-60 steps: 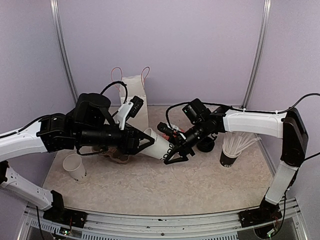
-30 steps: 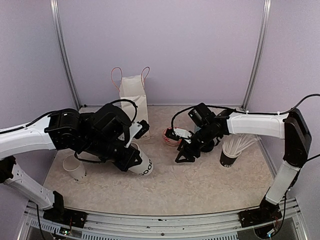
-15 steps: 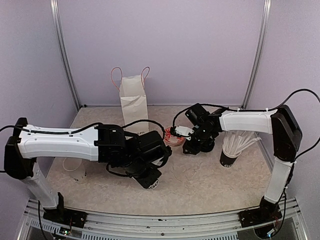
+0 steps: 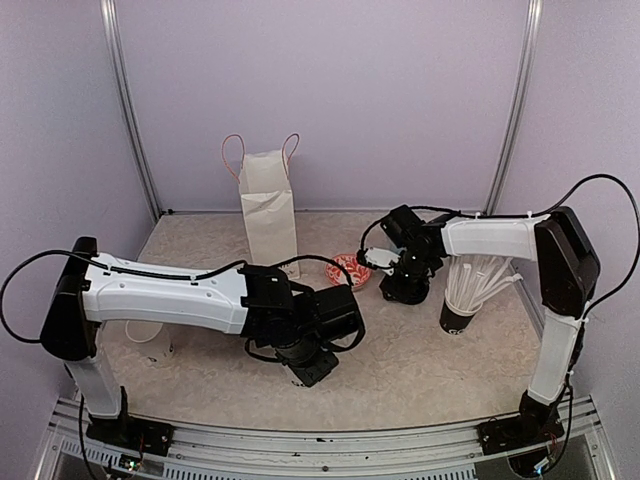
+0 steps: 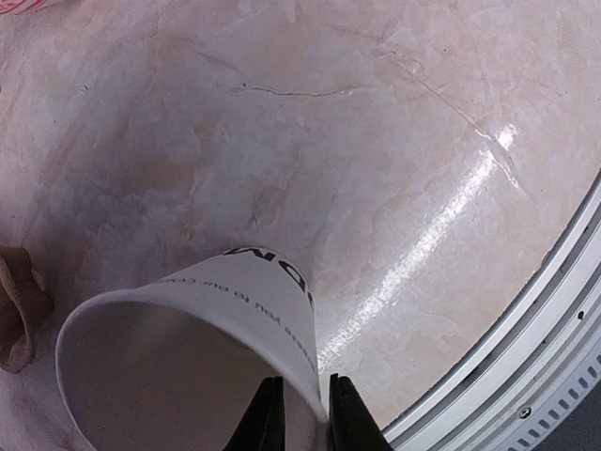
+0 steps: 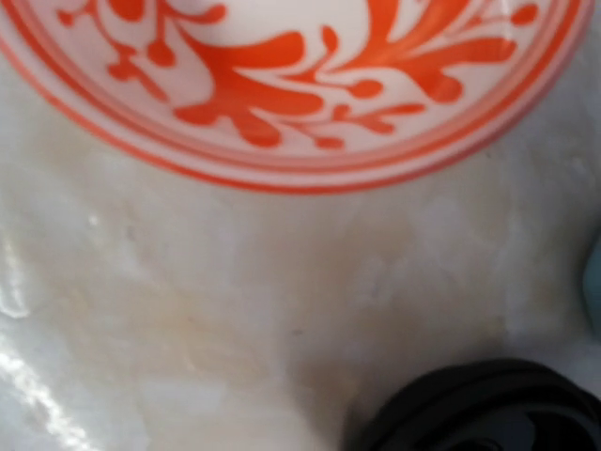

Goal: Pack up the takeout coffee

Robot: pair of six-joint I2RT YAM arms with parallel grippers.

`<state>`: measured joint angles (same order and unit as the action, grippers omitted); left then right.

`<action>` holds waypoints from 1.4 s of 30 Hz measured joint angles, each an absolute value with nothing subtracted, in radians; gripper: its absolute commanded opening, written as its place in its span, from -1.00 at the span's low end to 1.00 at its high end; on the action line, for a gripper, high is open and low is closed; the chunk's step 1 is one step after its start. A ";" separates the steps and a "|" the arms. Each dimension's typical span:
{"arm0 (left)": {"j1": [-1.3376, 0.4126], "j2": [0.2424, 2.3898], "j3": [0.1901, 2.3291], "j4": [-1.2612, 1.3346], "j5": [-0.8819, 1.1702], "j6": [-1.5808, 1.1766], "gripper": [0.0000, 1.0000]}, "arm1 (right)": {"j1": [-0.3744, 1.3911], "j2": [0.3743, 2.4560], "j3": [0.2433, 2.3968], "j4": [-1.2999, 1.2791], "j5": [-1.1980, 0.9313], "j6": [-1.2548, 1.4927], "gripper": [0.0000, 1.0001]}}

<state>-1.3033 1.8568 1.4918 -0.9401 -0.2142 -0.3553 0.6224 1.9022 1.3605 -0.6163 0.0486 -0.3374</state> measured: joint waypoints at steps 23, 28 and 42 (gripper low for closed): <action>-1.326 1.762 1.573 -0.929 -0.252 -0.353 -0.26 | 0.564 1.902 1.350 -0.655 0.080 -0.320 -0.47; -1.325 1.752 1.565 -0.928 -0.263 -0.360 -0.26 | 0.557 1.903 1.350 -0.661 0.059 -0.316 -0.52; -1.322 1.734 1.528 -0.922 -0.270 -0.363 -0.27 | 0.546 1.929 1.350 -0.686 0.019 -0.308 -0.70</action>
